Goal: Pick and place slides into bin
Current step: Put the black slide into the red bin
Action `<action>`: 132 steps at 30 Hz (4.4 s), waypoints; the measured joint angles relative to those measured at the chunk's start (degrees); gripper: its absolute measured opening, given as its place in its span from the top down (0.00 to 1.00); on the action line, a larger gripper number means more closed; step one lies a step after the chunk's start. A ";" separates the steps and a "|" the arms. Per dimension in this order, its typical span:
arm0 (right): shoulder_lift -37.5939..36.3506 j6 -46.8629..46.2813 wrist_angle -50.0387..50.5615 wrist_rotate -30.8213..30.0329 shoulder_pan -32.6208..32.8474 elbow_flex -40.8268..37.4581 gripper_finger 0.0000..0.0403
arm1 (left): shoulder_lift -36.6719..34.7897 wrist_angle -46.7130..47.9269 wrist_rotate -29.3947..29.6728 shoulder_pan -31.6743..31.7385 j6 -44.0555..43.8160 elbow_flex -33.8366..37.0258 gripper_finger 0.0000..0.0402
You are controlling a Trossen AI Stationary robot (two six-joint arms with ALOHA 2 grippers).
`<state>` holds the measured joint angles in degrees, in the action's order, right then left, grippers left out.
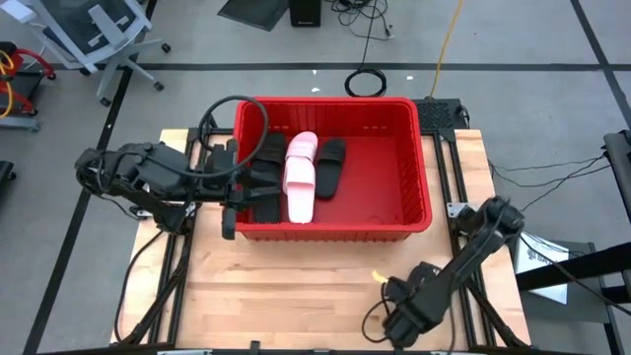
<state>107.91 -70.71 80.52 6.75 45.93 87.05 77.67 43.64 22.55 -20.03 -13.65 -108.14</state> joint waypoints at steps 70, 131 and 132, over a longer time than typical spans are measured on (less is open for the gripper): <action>-33.49 61.81 -92.72 -36.41 -8.54 -0.31 1.00 | 0.02 -0.30 -0.50 0.02 -0.09 0.00 0.78; 9.18 81.63 -17.47 -50.00 -50.03 33.49 1.00 | -16.26 -0.41 3.48 0.02 7.25 0.02 0.78; 9.30 81.22 -17.52 -49.92 -50.05 32.47 1.00 | -16.26 -0.41 3.48 0.02 7.47 0.02 0.78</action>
<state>117.22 10.50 63.01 -43.17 -4.12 119.52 61.41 43.22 26.02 -20.01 -6.18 -108.12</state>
